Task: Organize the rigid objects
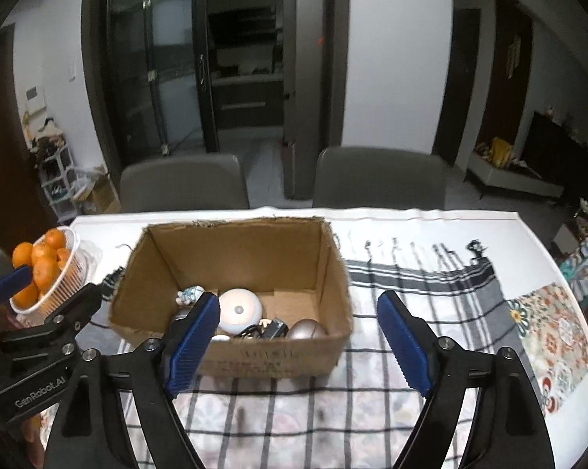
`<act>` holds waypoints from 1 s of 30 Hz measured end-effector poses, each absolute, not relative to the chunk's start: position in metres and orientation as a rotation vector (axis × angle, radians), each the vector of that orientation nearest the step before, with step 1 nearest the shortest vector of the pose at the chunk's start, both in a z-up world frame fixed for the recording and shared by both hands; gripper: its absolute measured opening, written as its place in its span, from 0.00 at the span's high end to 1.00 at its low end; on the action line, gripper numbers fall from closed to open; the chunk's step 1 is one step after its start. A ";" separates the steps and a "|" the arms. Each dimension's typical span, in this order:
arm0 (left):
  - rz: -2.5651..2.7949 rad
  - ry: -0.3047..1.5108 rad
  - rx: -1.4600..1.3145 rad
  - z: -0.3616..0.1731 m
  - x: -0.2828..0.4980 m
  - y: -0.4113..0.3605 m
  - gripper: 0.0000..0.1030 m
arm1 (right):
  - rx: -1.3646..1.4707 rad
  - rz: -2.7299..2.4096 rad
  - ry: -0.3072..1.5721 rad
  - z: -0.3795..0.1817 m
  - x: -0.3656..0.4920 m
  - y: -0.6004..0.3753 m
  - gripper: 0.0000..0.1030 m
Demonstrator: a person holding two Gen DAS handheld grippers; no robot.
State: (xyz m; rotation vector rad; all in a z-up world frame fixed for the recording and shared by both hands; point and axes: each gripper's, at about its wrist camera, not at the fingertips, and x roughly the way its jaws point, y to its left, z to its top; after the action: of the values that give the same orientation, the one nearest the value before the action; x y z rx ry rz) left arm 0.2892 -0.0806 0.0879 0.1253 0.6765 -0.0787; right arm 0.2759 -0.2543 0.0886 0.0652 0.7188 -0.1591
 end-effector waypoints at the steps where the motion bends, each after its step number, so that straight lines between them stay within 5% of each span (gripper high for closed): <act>1: -0.073 0.657 0.129 0.093 0.278 -0.080 0.00 | 0.069 -0.165 0.704 0.093 0.267 -0.254 0.16; 30: -0.080 0.404 0.117 0.108 0.044 -0.037 0.00 | 0.037 -0.149 0.514 0.117 0.029 -0.206 0.06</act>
State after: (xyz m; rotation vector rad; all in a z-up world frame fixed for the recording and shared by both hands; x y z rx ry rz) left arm 0.0440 -0.0369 0.1082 0.1171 0.4038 -0.0802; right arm 0.0293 -0.2064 0.1170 0.0366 0.5141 -0.1490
